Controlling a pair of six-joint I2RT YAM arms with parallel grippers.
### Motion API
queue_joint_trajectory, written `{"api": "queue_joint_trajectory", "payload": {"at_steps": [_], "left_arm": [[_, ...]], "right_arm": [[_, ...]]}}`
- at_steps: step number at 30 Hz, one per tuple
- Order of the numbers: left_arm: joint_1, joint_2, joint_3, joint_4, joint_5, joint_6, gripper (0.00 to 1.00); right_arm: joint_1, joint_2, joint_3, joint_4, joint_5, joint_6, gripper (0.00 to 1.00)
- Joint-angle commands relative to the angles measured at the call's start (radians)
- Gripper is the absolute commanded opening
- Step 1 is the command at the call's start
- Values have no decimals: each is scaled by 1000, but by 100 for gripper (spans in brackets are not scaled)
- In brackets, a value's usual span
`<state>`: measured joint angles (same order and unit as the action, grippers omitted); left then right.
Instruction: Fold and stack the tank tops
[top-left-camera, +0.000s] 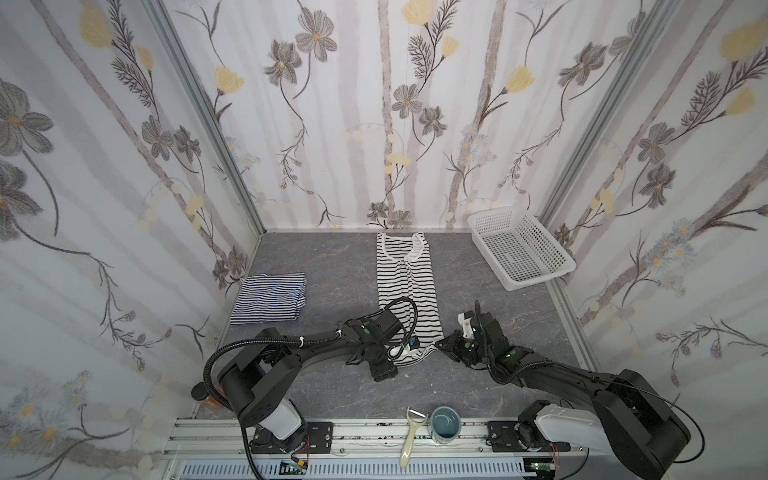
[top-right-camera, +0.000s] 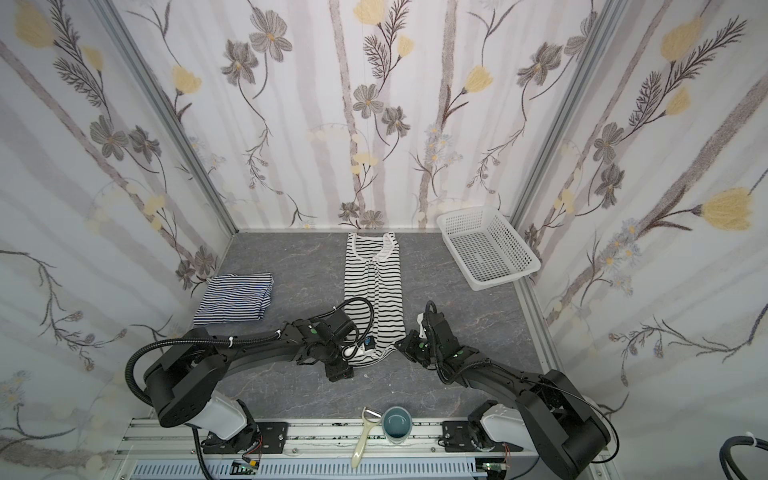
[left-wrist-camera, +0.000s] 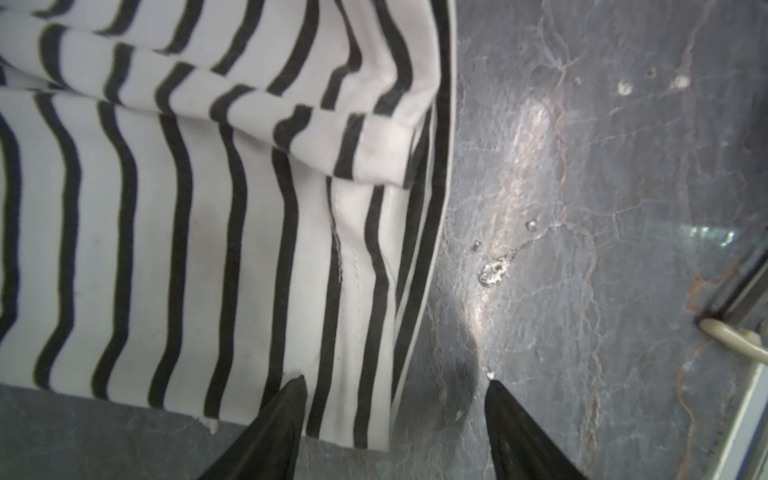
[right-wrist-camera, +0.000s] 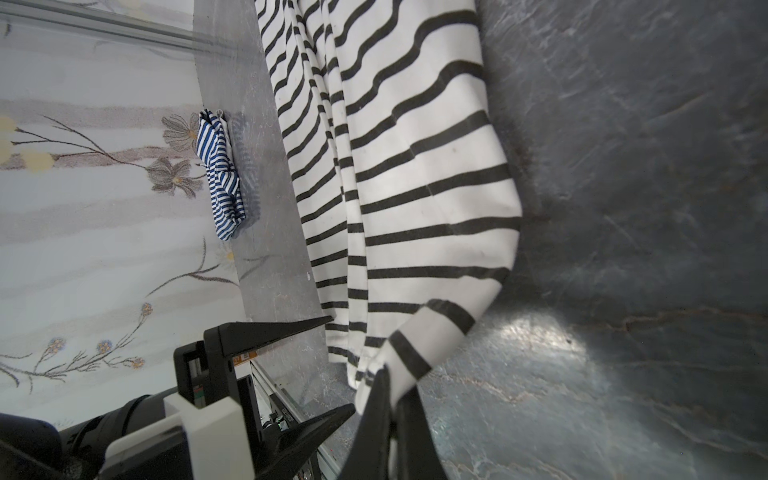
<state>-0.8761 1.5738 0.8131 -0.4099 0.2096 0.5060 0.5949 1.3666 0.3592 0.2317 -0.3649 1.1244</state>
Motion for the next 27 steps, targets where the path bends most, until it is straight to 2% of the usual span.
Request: {"api": "queue_joint_trajectory", "payload": {"at_steps": [1, 4, 7, 10, 15, 20, 23, 27], "left_arm": [[1, 11, -7, 22, -11, 26, 65], [0, 20, -17, 22, -6, 38, 52], [0, 32, -20, 20, -8, 39, 32], [-1, 34, -23, 19, 8, 34, 20], [-1, 8, -28, 0, 84, 34, 8], [-1, -19, 2, -74, 192, 40, 3], [6, -23, 30, -87, 159, 44, 0], [49, -24, 99, -84, 51, 40, 0]], "right_arm": [[-1, -4, 7, 24, -6, -3, 0], [-4, -6, 5, 23, -6, -3, 0], [-9, -6, 7, 24, -6, -3, 0], [-13, 0, 6, 26, -12, -6, 0], [-14, -15, -4, 20, -15, -5, 0], [-15, -85, -10, -24, -3, -5, 0], [-15, -110, 16, -53, 7, -12, 0], [-32, -101, 72, -94, 12, -41, 0]]}}
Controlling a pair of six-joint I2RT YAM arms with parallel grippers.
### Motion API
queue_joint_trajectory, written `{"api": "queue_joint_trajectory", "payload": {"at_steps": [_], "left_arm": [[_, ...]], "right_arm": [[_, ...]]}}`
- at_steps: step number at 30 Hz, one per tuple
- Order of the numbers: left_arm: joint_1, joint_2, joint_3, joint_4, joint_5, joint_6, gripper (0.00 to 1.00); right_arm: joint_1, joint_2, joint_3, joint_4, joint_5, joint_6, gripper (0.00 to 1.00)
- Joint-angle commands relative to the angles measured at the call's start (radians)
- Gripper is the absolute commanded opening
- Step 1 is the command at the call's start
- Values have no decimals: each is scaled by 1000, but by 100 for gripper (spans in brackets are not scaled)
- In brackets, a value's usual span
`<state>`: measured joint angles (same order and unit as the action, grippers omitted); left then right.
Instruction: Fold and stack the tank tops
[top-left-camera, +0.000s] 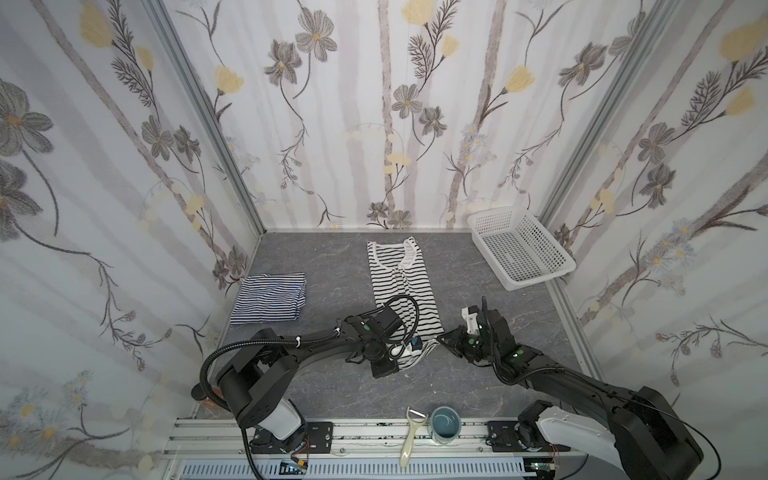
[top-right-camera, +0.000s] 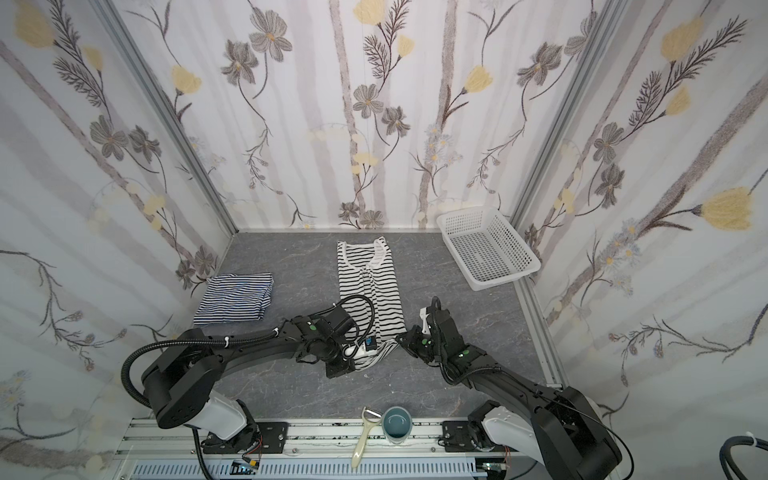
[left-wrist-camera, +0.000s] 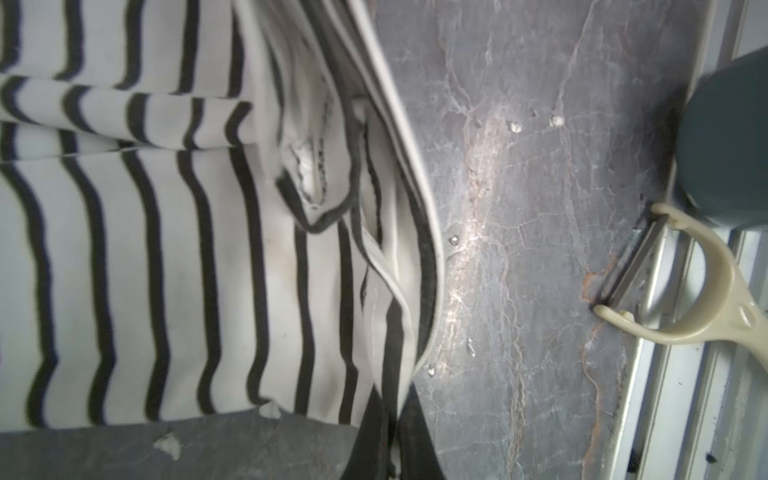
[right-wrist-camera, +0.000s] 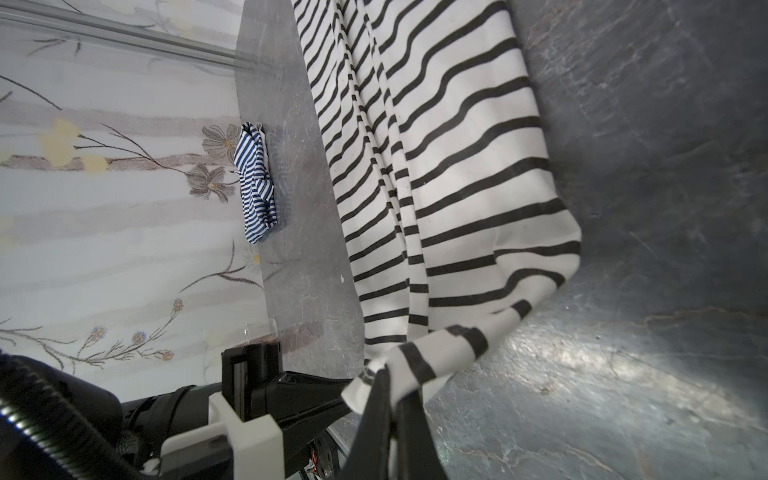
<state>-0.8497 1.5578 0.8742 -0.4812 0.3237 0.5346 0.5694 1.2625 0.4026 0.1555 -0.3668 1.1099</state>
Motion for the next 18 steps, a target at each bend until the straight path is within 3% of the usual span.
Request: {"api": "queue_joint_trajectory", "payload": {"at_steps": [1, 9, 18], "left_arm": [[43, -10, 58, -13, -82, 14, 0], [175, 36, 225, -9, -181, 74, 0], [283, 180, 457, 8, -214, 80, 0]], "right_arm": [[-14, 11, 44, -22, 11, -36, 0], [-87, 92, 208, -64, -26, -120, 0], [-156, 307, 480, -98, -89, -204, 0]]}}
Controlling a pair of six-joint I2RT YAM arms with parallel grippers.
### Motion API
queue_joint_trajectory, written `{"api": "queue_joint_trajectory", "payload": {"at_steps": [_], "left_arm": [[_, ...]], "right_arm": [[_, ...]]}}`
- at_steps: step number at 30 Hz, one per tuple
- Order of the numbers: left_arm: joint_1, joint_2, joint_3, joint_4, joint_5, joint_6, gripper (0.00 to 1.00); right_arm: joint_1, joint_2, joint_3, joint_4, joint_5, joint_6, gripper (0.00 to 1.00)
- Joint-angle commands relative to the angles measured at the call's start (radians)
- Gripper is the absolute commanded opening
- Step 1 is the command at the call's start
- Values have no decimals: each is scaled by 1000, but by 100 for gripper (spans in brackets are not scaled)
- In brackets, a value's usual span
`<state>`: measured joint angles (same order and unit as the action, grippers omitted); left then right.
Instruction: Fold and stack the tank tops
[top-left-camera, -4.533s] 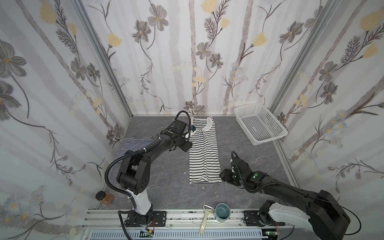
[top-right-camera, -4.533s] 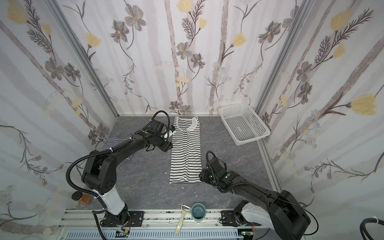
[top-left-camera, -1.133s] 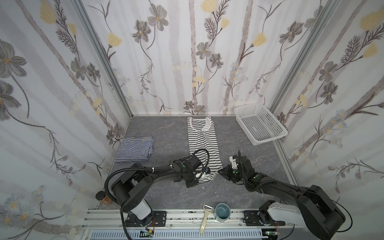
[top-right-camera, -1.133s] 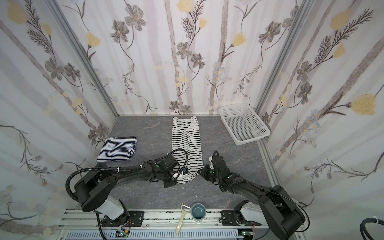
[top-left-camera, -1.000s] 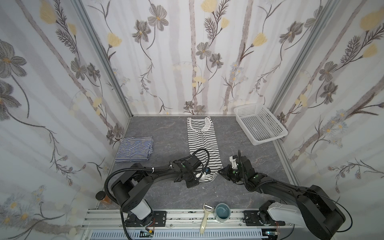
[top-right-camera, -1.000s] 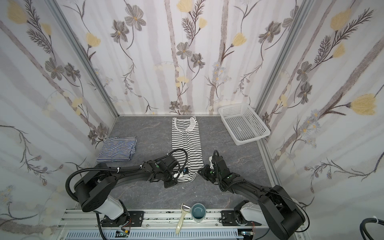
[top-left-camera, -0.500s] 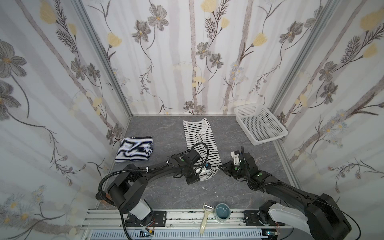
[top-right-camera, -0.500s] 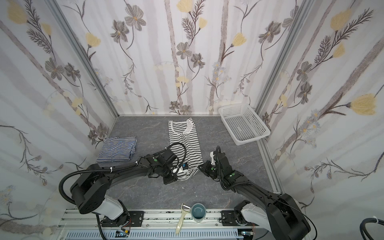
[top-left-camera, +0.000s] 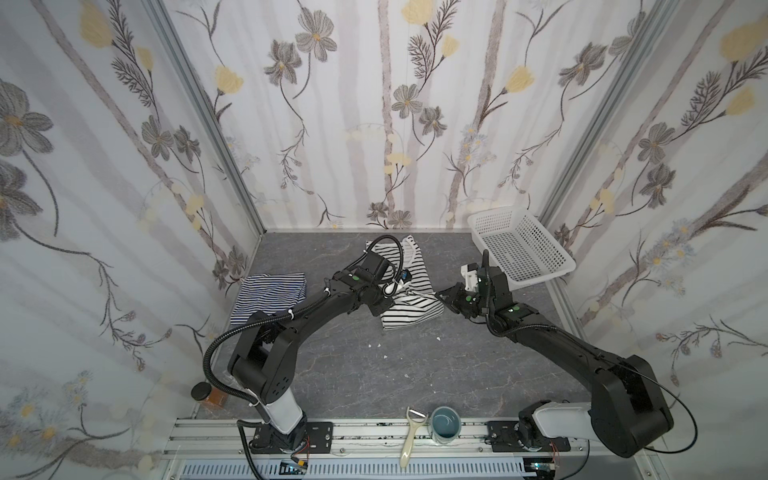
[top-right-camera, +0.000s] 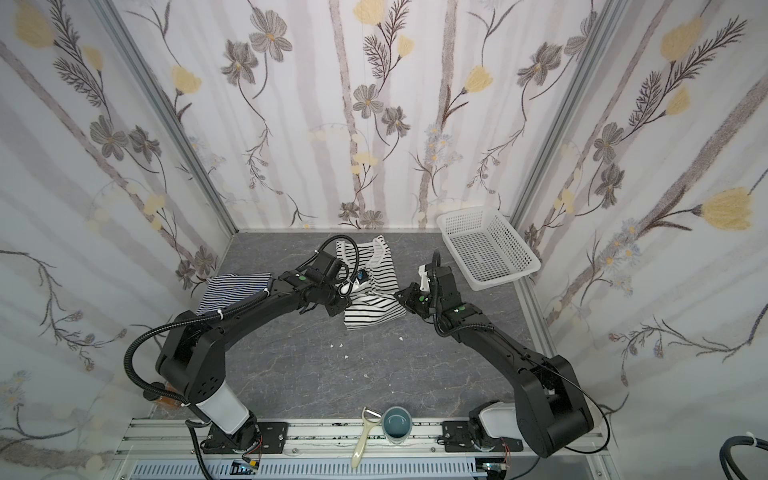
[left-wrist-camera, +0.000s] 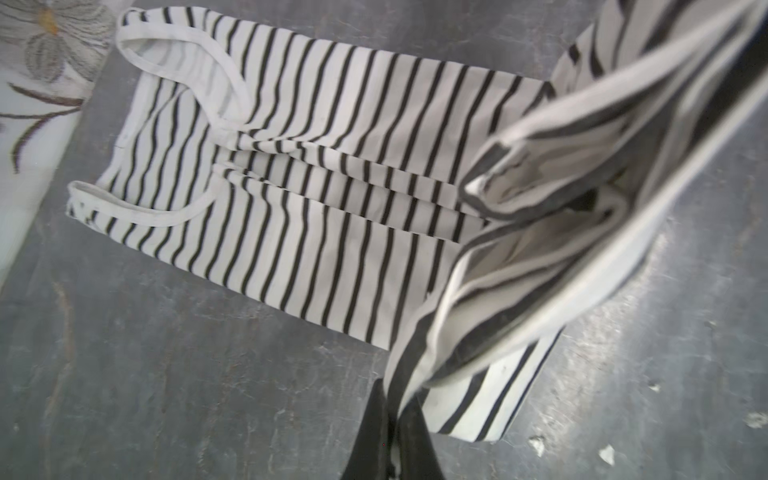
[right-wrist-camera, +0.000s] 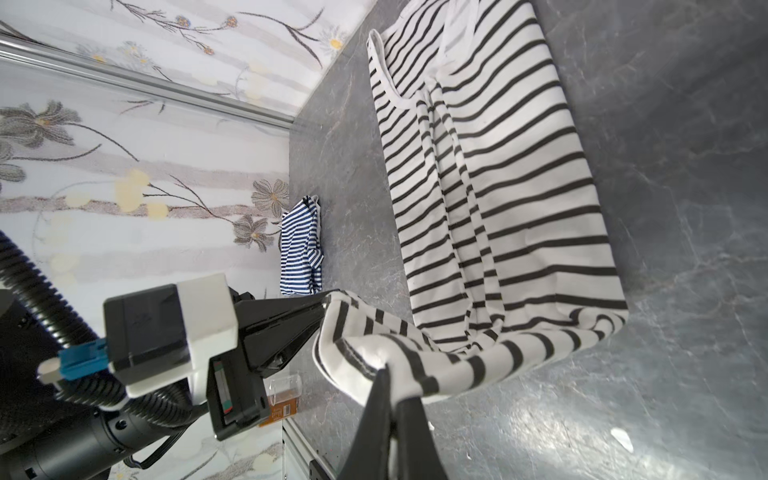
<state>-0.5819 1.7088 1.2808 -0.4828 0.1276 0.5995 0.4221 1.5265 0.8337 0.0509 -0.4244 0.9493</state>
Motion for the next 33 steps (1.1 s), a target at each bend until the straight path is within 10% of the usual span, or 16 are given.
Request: {"api": "queue_joint_trajectory", "payload": {"at_steps": [1, 33], "left_arm": [[23, 48, 69, 12, -20, 18, 0], [128, 343, 226, 129, -63, -27, 5]], "right_arm": [[-16, 76, 78, 4, -38, -50, 0], [-113, 682, 543, -1, -151, -72, 0]]}}
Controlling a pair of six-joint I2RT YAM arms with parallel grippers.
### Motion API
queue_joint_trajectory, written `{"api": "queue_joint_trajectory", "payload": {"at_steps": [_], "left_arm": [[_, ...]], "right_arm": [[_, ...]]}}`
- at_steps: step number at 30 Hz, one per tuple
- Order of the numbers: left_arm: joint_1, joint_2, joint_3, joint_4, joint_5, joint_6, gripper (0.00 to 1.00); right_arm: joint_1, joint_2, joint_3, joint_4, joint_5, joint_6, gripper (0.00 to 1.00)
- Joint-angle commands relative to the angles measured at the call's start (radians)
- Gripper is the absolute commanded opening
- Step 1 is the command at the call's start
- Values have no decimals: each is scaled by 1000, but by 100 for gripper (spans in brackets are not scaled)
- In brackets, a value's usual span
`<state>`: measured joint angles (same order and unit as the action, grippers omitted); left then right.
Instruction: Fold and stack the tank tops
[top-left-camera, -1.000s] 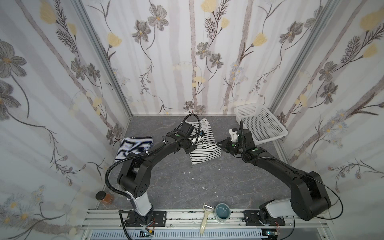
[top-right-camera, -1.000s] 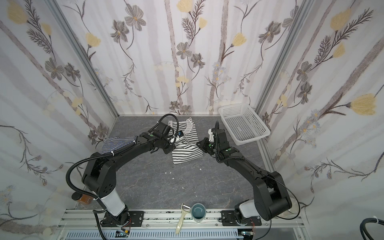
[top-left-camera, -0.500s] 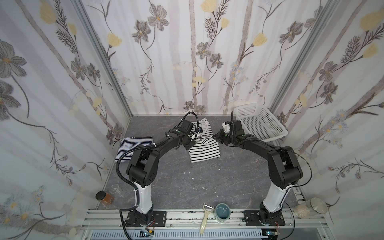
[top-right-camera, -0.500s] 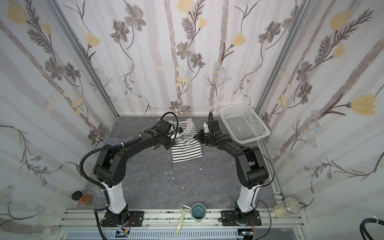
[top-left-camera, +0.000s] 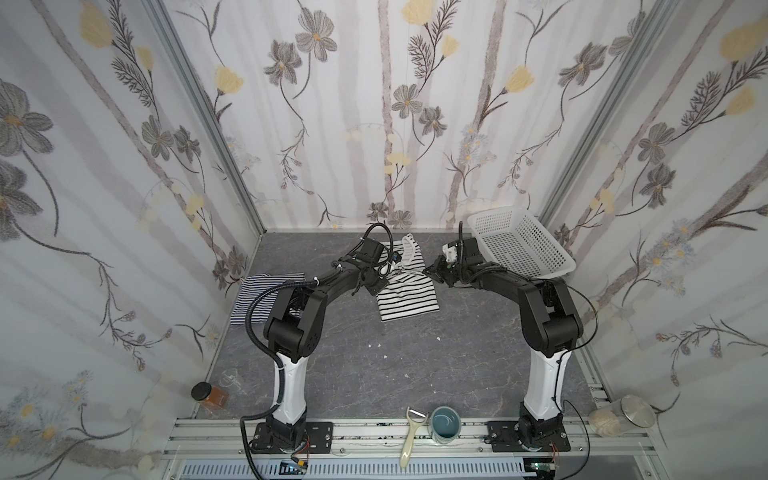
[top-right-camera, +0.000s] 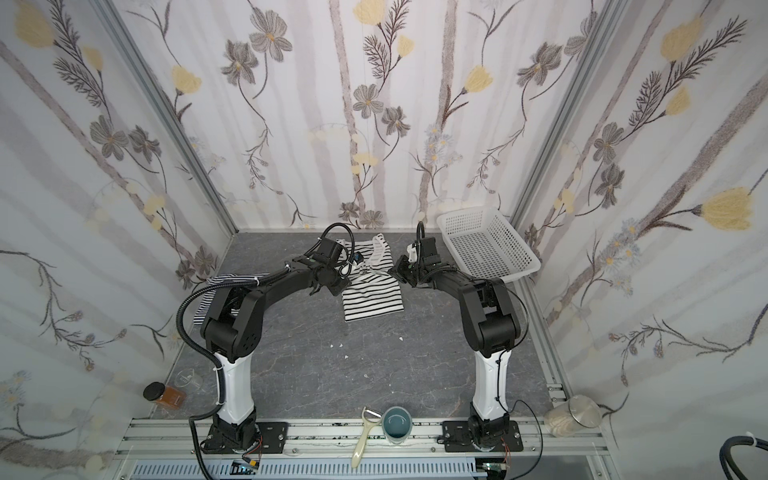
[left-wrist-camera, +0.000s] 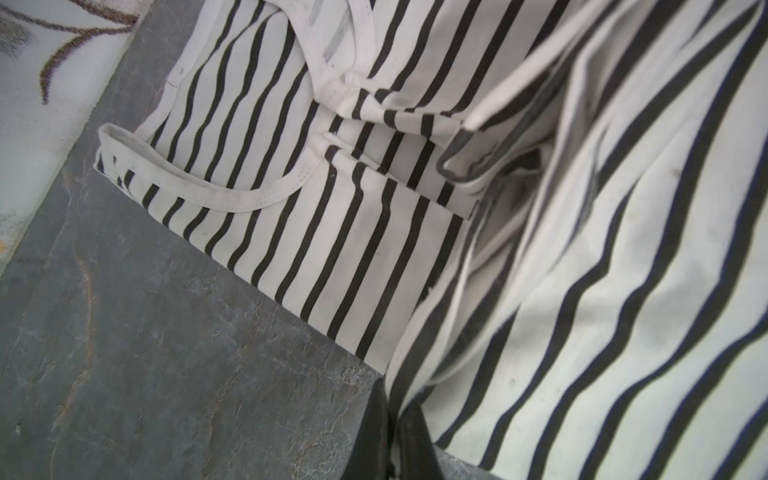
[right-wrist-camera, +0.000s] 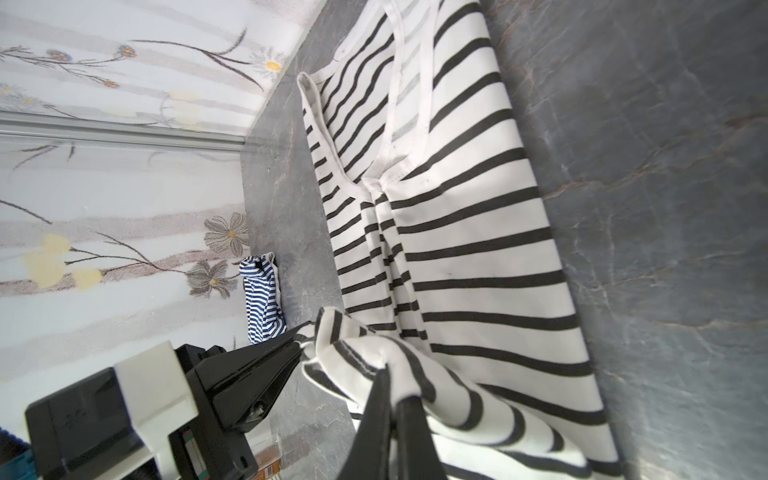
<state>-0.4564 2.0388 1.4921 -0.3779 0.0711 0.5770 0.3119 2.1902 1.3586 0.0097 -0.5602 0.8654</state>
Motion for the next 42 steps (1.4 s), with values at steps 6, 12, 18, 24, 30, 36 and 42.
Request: {"api": "queue_joint_trajectory", "payload": {"at_steps": [6, 12, 18, 24, 30, 36, 42], "left_arm": [[7, 36, 22, 39, 13, -9, 8], [22, 48, 64, 69, 10, -57, 38], [28, -55, 23, 77, 41, -95, 43], [11, -89, -55, 78, 122, -113, 41], [4, 28, -8, 79, 146, -142, 37], [4, 64, -28, 77, 100, -131, 35], [4, 56, -67, 78, 86, -134, 35]], "right_arm": [[-11, 75, 54, 70, -46, 25, 0], [-14, 60, 51, 99, -61, 27, 27], [-14, -58, -43, 127, -10, -26, 38], [23, -33, -65, 116, 9, -31, 28], [85, 97, 70, 58, 6, -26, 23], [83, 199, 152, 15, 36, 4, 19], [55, 235, 185, -34, 86, 29, 19]]}}
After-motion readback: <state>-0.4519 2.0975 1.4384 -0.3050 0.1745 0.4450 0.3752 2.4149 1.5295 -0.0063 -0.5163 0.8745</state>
